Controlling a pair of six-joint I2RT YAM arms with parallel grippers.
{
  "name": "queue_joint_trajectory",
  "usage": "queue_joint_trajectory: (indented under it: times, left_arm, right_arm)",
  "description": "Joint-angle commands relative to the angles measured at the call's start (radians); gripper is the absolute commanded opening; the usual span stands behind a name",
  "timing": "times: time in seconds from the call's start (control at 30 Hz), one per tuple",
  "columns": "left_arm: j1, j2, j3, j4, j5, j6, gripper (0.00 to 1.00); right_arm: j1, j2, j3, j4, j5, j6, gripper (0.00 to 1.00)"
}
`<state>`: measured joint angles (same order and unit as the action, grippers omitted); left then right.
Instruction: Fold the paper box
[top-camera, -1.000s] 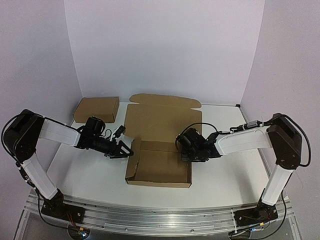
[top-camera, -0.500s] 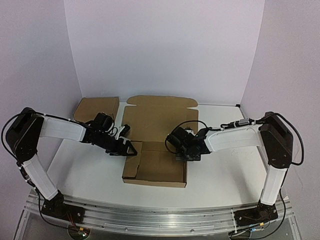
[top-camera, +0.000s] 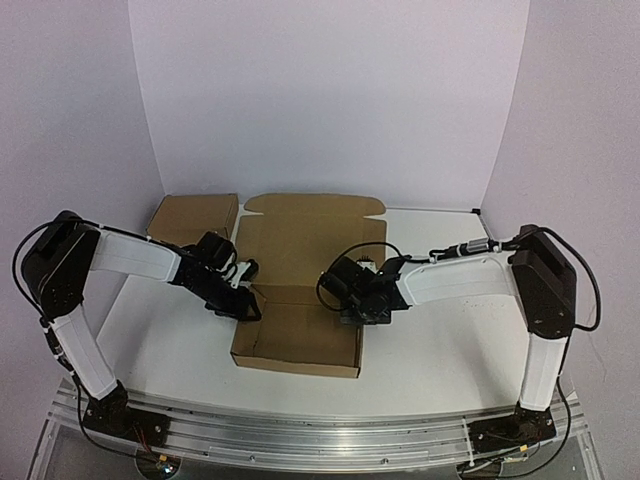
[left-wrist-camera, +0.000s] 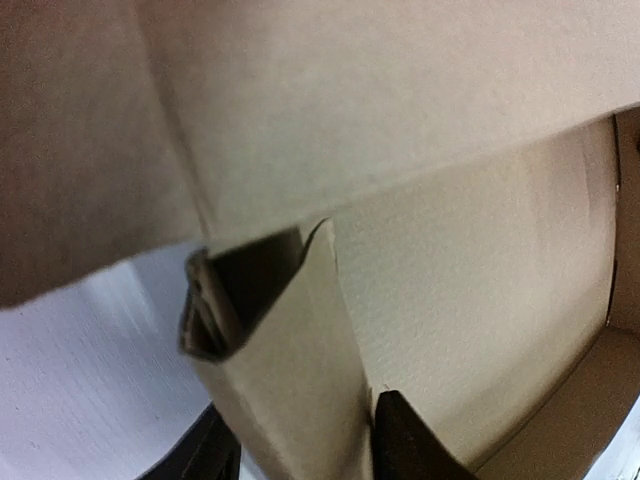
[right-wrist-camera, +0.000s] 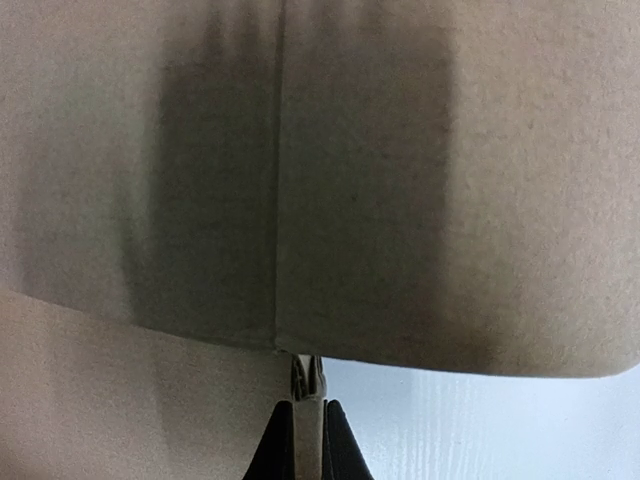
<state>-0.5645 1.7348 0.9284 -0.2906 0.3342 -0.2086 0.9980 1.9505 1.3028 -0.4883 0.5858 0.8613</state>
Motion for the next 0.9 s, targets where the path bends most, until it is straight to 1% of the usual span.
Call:
queue_joint_trajectory:
  times: [0.0, 0.2, 0.27, 0.3, 0.47, 0.63, 0.73, 0.8, 0.87]
  left_arm:
    - [0.001, 0.025, 0.058, -0.052, -0.094, 0.035, 0.38]
    - [0.0, 0.054, 0.091, -0.095, -0.158, 0.095, 0.17]
    - [0.0, 0.069, 0.104, -0.11, -0.183, 0.12, 0.13]
    - [0.0, 0.076, 0.11, -0.119, -0.2, 0.136, 0.11]
    - [0.0, 0.089, 0.125, -0.144, -0.238, 0.267, 0.01]
    - [0.0, 0.115, 0.149, -0.155, -0.238, 0.393, 0.0]
    - [0.0, 0.12, 0.153, -0.16, -0.233, 0.497, 0.0]
    - [0.0, 0.12, 0.153, -0.164, -0.244, 0.578, 0.0]
    - [0.0, 0.125, 0.152, -0.157, -0.272, 0.669, 0.0]
  right_arm:
    - [0.019, 0.023, 0.041, 0.001, 0.021, 0.015, 0.0]
    - [0.034, 0.035, 0.044, -0.001, -0.02, 0.041, 0.0]
    - [0.04, 0.034, 0.047, -0.004, -0.034, 0.037, 0.0]
    - [0.042, 0.031, 0.047, -0.004, -0.049, 0.034, 0.02]
    - [0.042, -0.02, 0.014, -0.006, -0.133, -0.017, 0.27]
    - [0.043, -0.168, -0.059, -0.006, -0.208, -0.147, 0.51]
    - [0.044, -0.266, -0.113, -0.006, -0.259, -0.21, 0.6]
    - [0.043, -0.316, -0.144, -0.008, -0.312, -0.242, 0.63]
    - [0.041, -0.354, -0.159, -0.008, -0.38, -0.282, 0.64]
